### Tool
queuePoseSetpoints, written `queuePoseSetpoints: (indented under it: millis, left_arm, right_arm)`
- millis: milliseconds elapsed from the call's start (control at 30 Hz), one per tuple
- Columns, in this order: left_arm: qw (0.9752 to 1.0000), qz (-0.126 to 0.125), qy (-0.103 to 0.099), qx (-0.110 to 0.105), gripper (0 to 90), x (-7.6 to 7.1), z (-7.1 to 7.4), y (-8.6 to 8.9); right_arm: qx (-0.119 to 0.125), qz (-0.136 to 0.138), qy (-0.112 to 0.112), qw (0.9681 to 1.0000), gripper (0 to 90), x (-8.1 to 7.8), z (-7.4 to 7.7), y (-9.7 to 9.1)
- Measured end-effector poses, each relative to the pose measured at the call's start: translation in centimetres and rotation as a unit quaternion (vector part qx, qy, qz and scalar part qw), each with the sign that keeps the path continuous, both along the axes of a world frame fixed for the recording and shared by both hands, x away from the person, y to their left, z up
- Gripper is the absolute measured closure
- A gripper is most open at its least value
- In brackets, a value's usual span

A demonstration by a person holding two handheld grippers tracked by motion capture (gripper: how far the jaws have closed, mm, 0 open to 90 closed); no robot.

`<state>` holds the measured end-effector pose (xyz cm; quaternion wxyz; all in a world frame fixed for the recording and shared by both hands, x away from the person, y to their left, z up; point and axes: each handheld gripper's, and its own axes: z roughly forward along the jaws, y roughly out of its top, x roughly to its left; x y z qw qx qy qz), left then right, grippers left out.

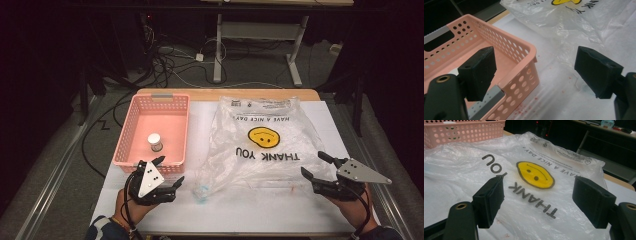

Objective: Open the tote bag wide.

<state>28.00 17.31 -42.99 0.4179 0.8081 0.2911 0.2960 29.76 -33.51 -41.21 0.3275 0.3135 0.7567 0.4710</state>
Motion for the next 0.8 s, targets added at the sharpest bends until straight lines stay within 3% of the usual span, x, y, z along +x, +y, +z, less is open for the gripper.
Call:
queuePoseSetpoints:
  millis: [233, 500, 600, 633, 667, 767, 800]
  left_arm:
    - [1.0, -0.001, 0.002, 0.007, 17.2, 0.0, -0.2, -0.3]
    - [0.9998, -0.008, 0.002, 0.016, 17.4, -0.2, -0.3, -0.6]
    - [0.9998, -0.01, 0.005, 0.017, 17.4, 0.0, -0.4, -0.8]
    - [0.9997, -0.012, 0.006, 0.019, 17.4, 0.0, -0.4, -0.9]
    - [0.9996, -0.013, 0.007, 0.023, 17.4, 0.1, -0.5, -0.9]
    - [0.9995, -0.017, 0.008, 0.025, 17.5, 0.3, -0.6, -1.2]
    - [0.9995, -0.017, 0.01, 0.025, 17.5, 0.4, -0.7, -1.2]
  right_arm:
    - [-0.002, 0.001, -0.002, 1.0, 23.1, -0.1, 0.1, -0.2]
    - [-0.015, -0.023, -0.001, 0.9996, 25.8, 0.8, 0.5, -1.0]
    - [-0.021, -0.058, 0.012, 0.998, 32.9, 3.4, 1.0, -2.8]
    - [-0.021, -0.058, 0.012, 0.998, 32.9, 3.4, 1.0, -2.8]
    - [-0.026, -0.085, 0.02, 0.9958, 35.9, 5.3, 1.2, -3.9]
    - [-0.04, -0.115, 0.053, 0.9911, 36.3, 9.1, 1.0, -5.1]
    - [-0.04, -0.115, 0.053, 0.9911, 36.3, 9.1, 1.0, -5.1]
